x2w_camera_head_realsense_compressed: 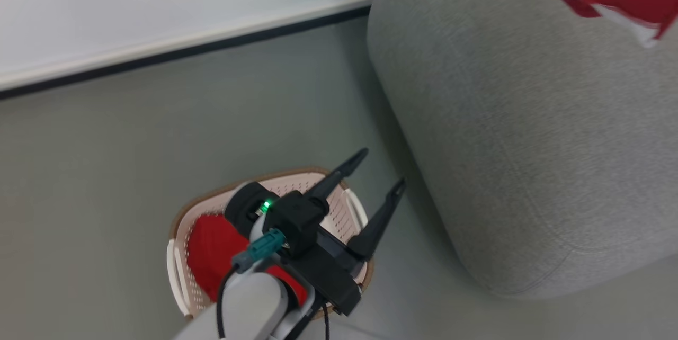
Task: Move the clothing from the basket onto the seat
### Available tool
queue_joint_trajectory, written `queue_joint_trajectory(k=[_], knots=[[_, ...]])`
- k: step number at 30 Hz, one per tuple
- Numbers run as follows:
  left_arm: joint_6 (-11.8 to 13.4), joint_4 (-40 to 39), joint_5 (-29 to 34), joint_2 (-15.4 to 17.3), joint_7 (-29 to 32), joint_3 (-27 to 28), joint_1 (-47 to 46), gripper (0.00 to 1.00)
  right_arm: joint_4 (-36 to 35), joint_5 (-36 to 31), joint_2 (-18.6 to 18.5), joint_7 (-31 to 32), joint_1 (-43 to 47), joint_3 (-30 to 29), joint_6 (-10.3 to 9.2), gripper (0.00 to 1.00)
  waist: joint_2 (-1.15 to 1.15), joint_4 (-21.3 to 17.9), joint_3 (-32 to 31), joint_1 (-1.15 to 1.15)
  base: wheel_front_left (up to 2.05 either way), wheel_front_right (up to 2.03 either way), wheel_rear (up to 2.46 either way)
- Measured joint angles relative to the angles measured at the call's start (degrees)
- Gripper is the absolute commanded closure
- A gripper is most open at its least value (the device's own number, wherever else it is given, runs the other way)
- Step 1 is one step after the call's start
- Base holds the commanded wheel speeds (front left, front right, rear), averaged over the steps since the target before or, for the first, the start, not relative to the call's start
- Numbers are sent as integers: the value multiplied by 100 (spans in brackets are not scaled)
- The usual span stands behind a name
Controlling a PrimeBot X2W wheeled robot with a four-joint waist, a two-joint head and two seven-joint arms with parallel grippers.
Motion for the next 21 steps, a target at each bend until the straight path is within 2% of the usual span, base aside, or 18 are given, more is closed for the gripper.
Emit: queue_joint_trajectory(k=[9,16,21], knots=[[109,-485,252,431,238,208,-305,0,810,-315,-107,85,-721,232,0,100,0,307,778,0,0,0,0],[158,-650,328,634,401,240,-362,0,1455,-324,38,-104,-1012,232,-232,100,0,379,1284,0,0,0,0],[205,-705,342,805,486,278,-361,0,1784,-402,213,-289,-1106,276,-394,100,1,285,1475,0,0,0,0]])
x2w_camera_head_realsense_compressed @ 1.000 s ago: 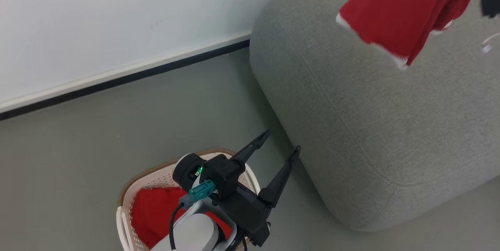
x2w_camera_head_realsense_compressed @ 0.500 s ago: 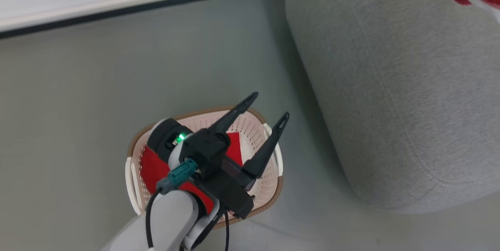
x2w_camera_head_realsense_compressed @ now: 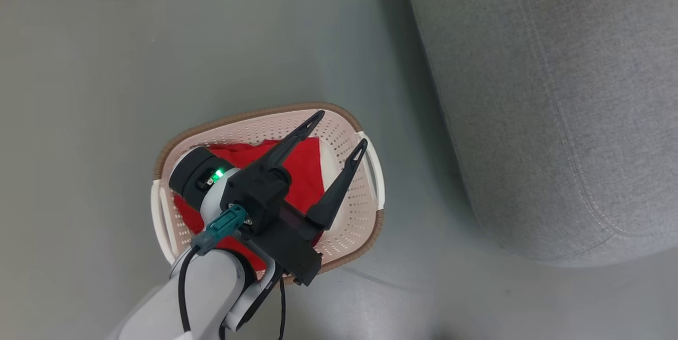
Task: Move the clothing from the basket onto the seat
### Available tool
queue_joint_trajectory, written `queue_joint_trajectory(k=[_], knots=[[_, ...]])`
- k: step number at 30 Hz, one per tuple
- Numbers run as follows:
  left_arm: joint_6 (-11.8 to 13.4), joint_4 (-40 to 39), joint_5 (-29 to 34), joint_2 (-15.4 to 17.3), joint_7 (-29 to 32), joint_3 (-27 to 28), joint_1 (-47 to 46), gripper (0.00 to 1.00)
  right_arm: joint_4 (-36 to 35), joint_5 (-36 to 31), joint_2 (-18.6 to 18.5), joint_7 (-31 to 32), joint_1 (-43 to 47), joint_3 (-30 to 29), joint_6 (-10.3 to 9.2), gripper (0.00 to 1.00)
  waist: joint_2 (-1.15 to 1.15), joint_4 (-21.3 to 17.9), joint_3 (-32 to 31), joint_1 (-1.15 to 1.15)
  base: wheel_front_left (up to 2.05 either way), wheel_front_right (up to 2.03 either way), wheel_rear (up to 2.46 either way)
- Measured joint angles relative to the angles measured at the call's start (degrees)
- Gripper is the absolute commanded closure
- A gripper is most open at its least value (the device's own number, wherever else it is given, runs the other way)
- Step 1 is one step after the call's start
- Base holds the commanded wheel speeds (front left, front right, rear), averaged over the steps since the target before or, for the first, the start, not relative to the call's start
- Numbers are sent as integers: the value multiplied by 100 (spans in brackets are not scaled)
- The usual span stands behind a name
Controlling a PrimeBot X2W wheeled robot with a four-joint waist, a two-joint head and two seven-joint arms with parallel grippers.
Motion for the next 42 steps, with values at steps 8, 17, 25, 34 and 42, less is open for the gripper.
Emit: queue_joint_trajectory(k=[8,17,25,34,42], knots=[[45,-157,8,-12,155,-19,-5,0,570,-12,-85,-133,8,-55,-52,100,-1,-184,138,-1,0,0,0],[94,-216,8,-57,211,-30,-8,0,1278,-12,-109,-178,172,-46,-42,100,-1,-127,265,-2,0,0,0],[148,-258,7,-101,243,-9,-9,0,1809,-8,-156,-186,498,-97,-36,100,-1,32,360,-2,0,0,0],[194,-172,-13,-80,140,94,8,0,2138,-3,-119,-210,755,-85,-102,100,-1,112,327,-1,0,0,0],[197,-108,-56,-126,83,87,105,0,2183,-3,-120,-235,918,-77,-110,65,-1,134,196,-1,0,0,0]])
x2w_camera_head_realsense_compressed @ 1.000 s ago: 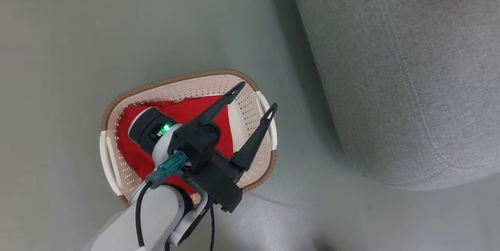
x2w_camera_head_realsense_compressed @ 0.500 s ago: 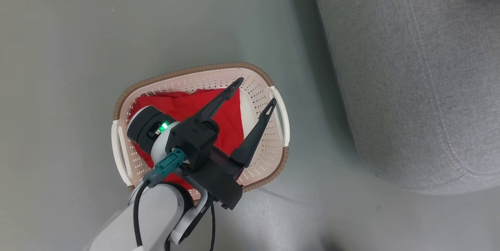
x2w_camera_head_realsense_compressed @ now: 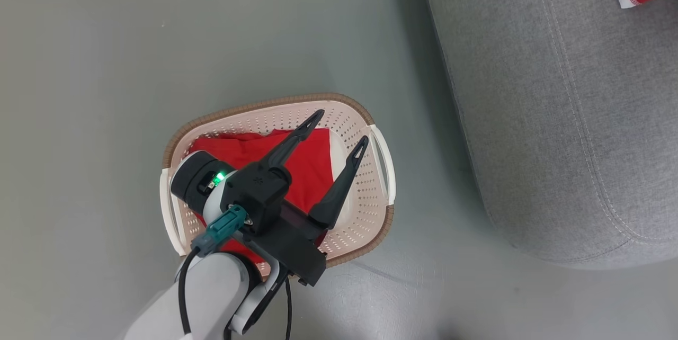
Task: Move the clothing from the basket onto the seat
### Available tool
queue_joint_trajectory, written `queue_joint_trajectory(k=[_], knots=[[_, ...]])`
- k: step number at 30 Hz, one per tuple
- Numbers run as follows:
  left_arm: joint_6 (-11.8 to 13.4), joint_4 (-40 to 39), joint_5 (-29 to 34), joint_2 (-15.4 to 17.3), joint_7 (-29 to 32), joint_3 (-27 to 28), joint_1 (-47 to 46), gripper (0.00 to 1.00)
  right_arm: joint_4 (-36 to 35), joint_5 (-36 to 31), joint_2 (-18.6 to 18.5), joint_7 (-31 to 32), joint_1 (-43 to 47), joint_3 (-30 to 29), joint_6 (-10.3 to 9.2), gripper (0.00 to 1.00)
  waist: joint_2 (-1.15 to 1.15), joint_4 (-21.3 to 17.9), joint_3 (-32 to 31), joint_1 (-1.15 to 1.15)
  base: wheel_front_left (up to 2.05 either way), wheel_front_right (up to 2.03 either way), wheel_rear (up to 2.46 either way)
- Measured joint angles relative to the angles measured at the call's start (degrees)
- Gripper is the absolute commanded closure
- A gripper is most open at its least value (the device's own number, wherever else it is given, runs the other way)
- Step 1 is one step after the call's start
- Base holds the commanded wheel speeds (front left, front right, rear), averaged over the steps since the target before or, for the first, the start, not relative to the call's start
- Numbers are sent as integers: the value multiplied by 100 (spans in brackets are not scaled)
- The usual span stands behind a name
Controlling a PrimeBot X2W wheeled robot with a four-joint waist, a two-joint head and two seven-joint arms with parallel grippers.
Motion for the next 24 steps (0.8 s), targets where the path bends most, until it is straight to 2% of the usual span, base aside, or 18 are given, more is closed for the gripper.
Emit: queue_joint_trajectory(k=[1,2,12,24], knots=[[0,13,-4,2,-25,1,8,0,2,0,9,-14,31,9,0,27,0,3,-16,0,0,0,0],[3,23,-5,3,-40,3,17,0,11,0,18,-24,54,16,0,0,0,4,-33,0,0,0,0],[5,210,-73,-42,-193,35,150,0,26,-1,144,-49,383,82,18,0,0,-40,-232,0,0,0,0],[-2,672,-255,-218,-535,99,362,0,-165,-1,304,-99,1165,190,350,0,0,-140,-762,0,0,0,0]])
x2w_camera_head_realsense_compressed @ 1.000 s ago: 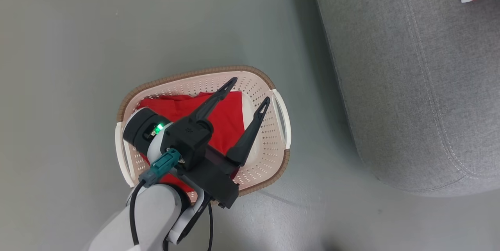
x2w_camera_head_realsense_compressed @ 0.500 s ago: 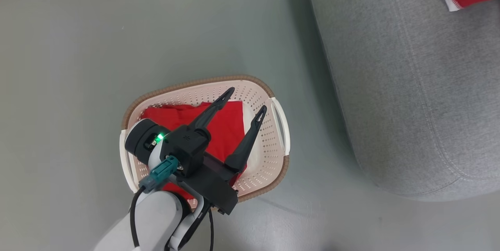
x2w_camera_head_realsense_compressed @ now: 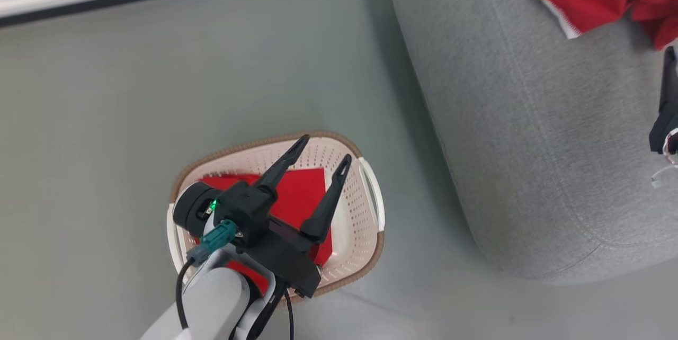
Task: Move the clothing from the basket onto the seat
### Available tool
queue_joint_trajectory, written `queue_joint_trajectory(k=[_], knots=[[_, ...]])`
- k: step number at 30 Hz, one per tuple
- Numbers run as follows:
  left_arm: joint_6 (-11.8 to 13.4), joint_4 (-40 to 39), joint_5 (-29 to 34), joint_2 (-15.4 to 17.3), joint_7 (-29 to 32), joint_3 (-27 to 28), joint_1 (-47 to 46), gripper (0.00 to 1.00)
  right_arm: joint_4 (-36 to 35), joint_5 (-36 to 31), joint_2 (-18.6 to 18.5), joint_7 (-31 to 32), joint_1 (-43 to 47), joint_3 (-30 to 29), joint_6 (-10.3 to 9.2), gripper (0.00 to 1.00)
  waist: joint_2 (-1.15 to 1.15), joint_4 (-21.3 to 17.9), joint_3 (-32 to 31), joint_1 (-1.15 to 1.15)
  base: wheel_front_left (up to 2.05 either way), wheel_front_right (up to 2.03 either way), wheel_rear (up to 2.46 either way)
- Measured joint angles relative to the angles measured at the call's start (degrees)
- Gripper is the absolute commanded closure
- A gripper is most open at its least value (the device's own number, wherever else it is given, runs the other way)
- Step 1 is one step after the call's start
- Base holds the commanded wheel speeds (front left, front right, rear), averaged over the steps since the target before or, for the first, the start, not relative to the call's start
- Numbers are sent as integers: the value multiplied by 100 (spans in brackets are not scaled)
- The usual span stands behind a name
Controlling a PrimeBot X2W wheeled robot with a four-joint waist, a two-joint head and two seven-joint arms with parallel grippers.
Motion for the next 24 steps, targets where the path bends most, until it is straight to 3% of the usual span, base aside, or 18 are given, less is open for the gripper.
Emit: queue_joint_trajectory(k=[15,24], knots=[[52,653,-300,-141,-513,402,447,0,-1099,-30,247,-1,1020,42,170,0,-1,253,-1069,-1,0,0,0],[166,948,-549,4,-634,870,1141,0,-1825,210,788,-1,2074,-31,211,0,-1,615,-1782,0,0,0,0]])
